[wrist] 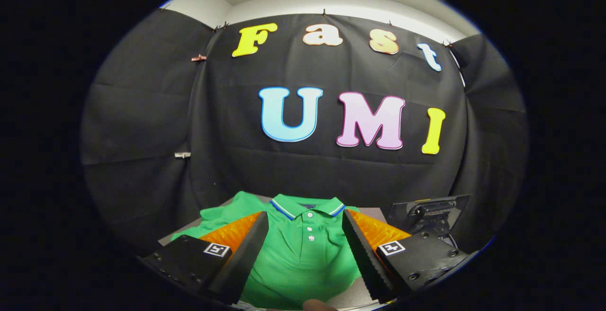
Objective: Put the clothes into the washing machine and then close the washing machine lid.
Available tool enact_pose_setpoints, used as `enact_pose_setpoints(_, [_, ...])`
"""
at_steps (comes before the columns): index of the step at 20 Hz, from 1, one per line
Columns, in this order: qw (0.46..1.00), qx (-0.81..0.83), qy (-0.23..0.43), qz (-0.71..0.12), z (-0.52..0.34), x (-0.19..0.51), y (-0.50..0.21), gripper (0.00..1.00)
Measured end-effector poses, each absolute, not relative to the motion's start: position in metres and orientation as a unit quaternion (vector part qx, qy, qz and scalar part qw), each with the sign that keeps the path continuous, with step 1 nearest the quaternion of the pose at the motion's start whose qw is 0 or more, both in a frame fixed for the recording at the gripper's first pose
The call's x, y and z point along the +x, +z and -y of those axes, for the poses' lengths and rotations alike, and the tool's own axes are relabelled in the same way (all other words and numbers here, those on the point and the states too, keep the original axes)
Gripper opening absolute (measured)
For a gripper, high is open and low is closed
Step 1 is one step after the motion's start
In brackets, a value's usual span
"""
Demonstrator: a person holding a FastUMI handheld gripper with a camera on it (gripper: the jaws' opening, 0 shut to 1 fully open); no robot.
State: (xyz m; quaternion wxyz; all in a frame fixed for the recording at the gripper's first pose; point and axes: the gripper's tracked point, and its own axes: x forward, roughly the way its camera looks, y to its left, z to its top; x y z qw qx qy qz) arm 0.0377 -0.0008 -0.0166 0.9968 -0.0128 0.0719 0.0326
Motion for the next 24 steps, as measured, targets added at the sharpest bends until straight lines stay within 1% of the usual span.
enact_pose_setpoints(1, [0.996, -0.008, 0.04, -0.079, -0.002, 0.042, -0.017, 0.98])
enact_pose_setpoints(4, [0.994, -0.012, 0.026, -0.101, 0.006, 0.061, -0.023, 0.98])
enact_pose_setpoints(5, [0.993, -0.013, 0.032, -0.112, 0.0, 0.068, -0.03, 0.98])
enact_pose_setpoints(8, [0.983, -0.034, 0.035, -0.177, -0.004, 0.089, -0.073, 0.98])
enact_pose_setpoints(9, [0.976, -0.036, 0.034, -0.212, -0.004, 0.093, -0.094, 0.98])
enact_pose_setpoints(10, [0.962, -0.031, 0.034, -0.269, -0.003, 0.088, -0.117, 0.98])
enact_pose_setpoints(12, [0.958, 0.011, 0.023, -0.287, -0.005, 0.09, -0.113, 0.96])
enact_pose_setpoints(15, [0.949, -0.013, 0.042, -0.313, -0.009, 0.09, -0.117, 0.92])
enact_pose_setpoints(19, [0.934, -0.035, 0.047, -0.352, -0.007, 0.091, -0.116, 0.47])
enact_pose_setpoints(21, [0.934, -0.043, 0.035, -0.354, -0.006, 0.09, -0.115, 0.15])
enact_pose_setpoints(24, [0.933, -0.063, 0.041, -0.351, -0.008, 0.09, -0.111, 0.14])
